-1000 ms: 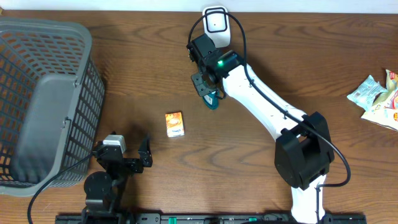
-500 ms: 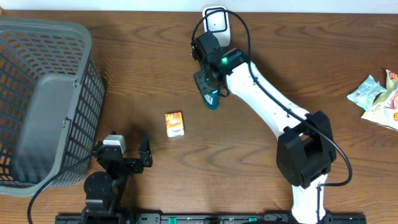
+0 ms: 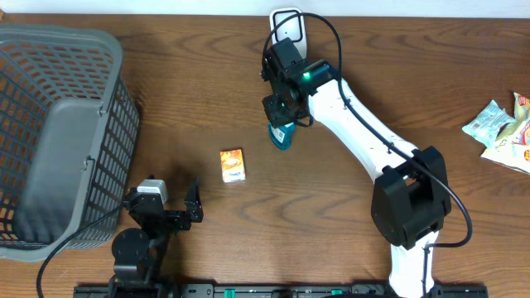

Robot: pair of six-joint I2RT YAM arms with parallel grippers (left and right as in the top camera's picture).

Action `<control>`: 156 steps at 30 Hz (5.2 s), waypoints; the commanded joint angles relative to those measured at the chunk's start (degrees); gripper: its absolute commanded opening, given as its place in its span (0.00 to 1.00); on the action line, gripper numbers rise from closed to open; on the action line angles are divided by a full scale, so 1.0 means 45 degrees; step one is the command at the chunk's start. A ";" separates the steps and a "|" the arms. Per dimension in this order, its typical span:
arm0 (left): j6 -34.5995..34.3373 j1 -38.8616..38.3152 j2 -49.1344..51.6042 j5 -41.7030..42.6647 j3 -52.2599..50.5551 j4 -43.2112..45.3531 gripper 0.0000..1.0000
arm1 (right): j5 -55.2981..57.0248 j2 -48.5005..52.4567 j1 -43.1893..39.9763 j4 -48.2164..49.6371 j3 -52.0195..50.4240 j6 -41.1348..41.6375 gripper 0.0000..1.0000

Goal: Scan the item barcode

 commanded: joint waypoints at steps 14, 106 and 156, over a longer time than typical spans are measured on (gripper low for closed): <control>0.0214 0.0019 -0.0015 0.0165 -0.0180 -0.0403 0.98 | -0.0092 0.0131 0.0053 -0.0593 -0.0097 -0.0049 0.52; 0.0214 0.0019 -0.0015 0.0165 -0.0180 -0.0403 0.98 | 0.3045 -0.0015 0.1209 -0.0214 -0.0510 0.2778 0.27; 0.0214 0.0019 -0.0015 0.0165 -0.0180 -0.0403 0.98 | -1.8093 -0.3050 -0.5833 -0.3045 -0.6125 -0.9918 0.09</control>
